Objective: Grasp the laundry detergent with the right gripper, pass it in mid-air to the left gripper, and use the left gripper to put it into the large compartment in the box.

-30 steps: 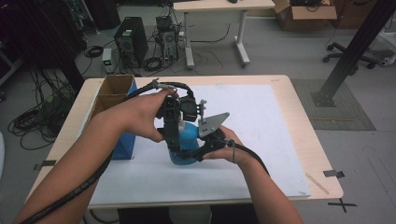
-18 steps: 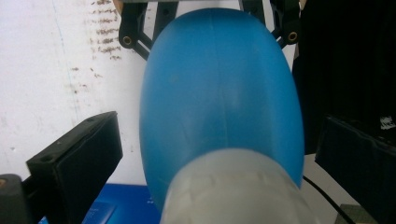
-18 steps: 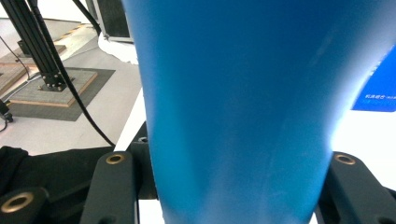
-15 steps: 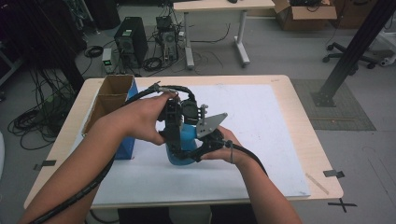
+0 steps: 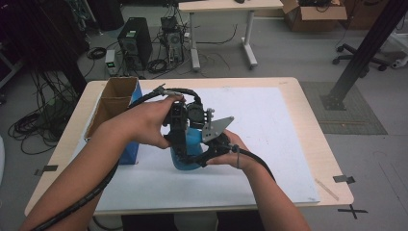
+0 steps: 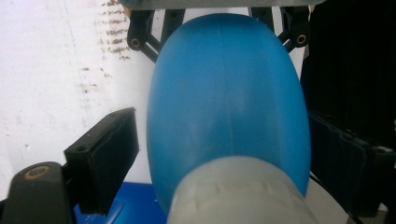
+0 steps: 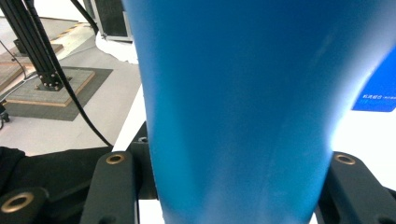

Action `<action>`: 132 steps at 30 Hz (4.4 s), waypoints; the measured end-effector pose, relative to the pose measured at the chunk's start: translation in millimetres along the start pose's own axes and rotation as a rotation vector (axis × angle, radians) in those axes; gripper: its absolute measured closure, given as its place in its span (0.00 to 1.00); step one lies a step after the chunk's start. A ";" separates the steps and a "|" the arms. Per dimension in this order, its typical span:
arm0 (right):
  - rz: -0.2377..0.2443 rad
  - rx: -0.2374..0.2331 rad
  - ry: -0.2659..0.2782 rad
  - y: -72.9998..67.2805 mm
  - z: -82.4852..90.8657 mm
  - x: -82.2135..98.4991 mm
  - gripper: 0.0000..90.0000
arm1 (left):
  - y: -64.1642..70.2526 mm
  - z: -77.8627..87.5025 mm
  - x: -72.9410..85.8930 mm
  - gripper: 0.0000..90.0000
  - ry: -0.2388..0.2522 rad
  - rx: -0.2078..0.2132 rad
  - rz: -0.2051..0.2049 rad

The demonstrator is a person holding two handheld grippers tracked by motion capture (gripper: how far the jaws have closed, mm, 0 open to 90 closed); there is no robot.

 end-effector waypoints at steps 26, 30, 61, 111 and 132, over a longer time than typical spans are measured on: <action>-0.005 0.003 0.004 -0.5 -0.1 -1.7 0.50 | 2.4 -0.2 -2.2 0.36 -0.023 -0.008 -0.022; -0.003 0.001 0.004 -1.0 -0.8 -2.0 0.50 | 1.9 0.2 -1.8 0.41 -0.035 -0.024 -0.029; -0.004 0.017 0.047 -2.4 0.5 -6.2 0.48 | 4.4 6.7 -8.0 0.42 -0.083 -0.049 -0.015; -0.040 0.178 0.148 -1.5 58.9 -15.3 0.00 | -13.1 14.5 -5.6 0.42 -0.090 -0.056 0.204; 0.023 0.291 -0.095 20.5 139.0 -32.8 0.01 | -37.9 35.8 3.2 0.42 -0.066 -0.162 0.523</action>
Point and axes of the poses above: each handheld gripper's, and its own axes: z roughly backward along the jaws, x roughly out of its underside, y roughly to its right, the point moved 6 cm from there along -z, roughly forward along the jaws, and after that the axes turned 14 degrees about y, right-handed, at the moved point
